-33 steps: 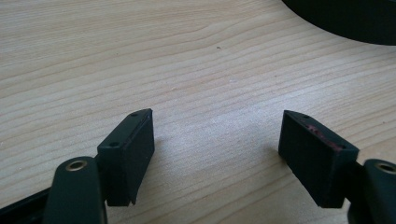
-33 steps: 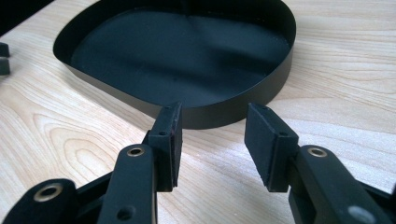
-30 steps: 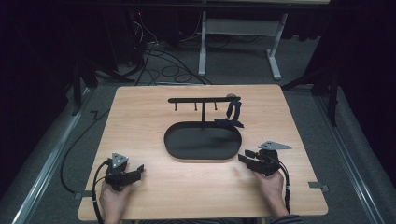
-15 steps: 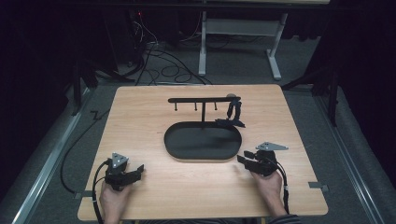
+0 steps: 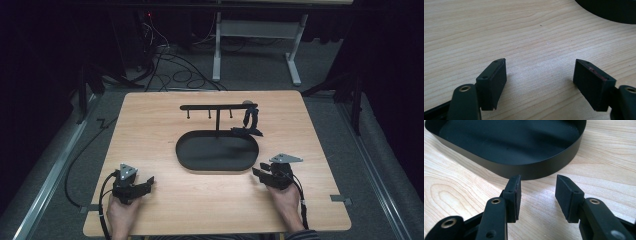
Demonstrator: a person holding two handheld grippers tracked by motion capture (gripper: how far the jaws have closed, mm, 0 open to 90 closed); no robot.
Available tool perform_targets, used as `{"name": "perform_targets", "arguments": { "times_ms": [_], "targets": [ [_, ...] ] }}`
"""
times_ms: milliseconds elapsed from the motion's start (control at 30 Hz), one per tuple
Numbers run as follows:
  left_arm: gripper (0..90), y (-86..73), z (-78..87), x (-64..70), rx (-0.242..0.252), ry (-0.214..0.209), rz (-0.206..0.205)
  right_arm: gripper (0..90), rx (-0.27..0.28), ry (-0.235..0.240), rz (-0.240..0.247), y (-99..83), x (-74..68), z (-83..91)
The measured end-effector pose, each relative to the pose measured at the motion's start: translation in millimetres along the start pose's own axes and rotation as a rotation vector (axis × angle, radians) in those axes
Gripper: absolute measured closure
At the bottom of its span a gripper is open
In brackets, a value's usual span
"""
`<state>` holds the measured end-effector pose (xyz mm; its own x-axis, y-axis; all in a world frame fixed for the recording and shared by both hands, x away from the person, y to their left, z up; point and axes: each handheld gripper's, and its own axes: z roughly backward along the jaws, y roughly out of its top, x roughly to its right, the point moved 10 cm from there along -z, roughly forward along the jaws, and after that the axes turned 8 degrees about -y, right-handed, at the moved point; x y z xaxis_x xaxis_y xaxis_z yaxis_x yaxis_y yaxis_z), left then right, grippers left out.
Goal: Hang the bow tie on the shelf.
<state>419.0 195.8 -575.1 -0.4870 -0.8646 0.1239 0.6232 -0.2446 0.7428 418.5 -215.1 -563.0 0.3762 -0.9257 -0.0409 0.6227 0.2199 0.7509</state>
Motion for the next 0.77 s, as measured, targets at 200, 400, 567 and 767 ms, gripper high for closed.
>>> {"name": "perform_targets", "arguments": {
  "times_ms": [200, 400, 567, 767],
  "targets": [
    [27.2, 0.0, 0.0, 0.0, 0.000, -0.002, 0.001, 57.1, -0.012, -0.025, 0.028, -3.5, -0.9, -3.9],
    [27.2, 0.0, 0.1, 0.1, 0.001, -0.003, 0.001, 54.0, -0.017, -0.047, 0.058, -4.4, -3.4, -4.1],
    [27.1, 0.2, 0.1, 0.0, 0.005, -0.003, 0.006, 49.8, -0.019, -0.070, 0.114, -5.2, -6.3, -4.9],
    [27.1, 0.2, 0.3, 0.1, 0.008, -0.009, 0.010, 48.7, -0.022, -0.077, 0.131, -5.9, -7.8, -5.1]
  ]
}}
